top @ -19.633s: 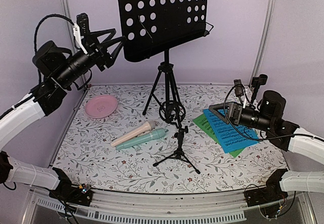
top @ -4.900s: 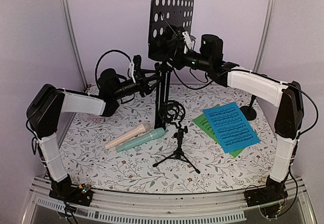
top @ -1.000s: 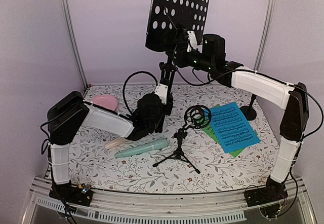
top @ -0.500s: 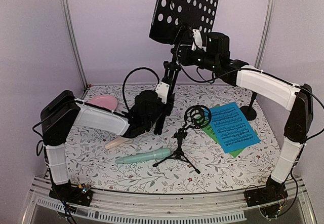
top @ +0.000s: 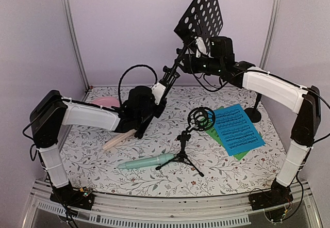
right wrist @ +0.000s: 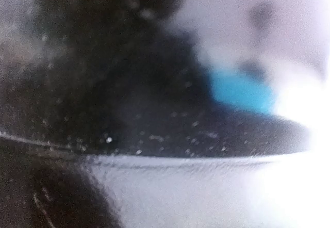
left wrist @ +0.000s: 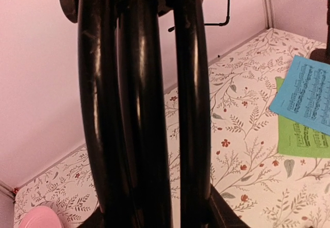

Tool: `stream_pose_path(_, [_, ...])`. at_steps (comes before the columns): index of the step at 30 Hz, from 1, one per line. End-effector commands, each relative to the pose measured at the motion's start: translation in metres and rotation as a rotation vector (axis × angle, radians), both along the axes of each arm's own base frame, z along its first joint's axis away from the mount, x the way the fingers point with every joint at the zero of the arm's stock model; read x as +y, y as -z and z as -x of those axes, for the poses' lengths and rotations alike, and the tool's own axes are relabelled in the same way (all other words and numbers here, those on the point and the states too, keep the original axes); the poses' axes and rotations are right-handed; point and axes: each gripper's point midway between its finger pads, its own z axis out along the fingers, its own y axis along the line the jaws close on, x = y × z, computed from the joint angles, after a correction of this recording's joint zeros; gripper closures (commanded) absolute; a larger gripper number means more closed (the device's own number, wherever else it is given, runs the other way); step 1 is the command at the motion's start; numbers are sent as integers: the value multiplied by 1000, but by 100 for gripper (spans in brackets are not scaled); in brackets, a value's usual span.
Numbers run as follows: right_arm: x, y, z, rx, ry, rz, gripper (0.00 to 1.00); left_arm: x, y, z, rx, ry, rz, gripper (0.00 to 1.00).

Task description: Pack up the instrument practice props

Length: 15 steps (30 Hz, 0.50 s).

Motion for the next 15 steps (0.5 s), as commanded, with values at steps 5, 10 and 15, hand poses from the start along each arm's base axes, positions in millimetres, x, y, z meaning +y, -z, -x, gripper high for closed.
stream_pose_path(5, [25, -11, 28, -36, -137, -12, 54, -17, -82, 7, -182, 103, 68, 100])
stream_pose_path(10, [25, -15, 33, -32, -155, -21, 54, -18, -76, -7, -158, 80, 2, 100])
stream_pose_path(15, [21, -23, 35, -49, -147, -25, 53, -13, -81, -19, -159, 81, -26, 100])
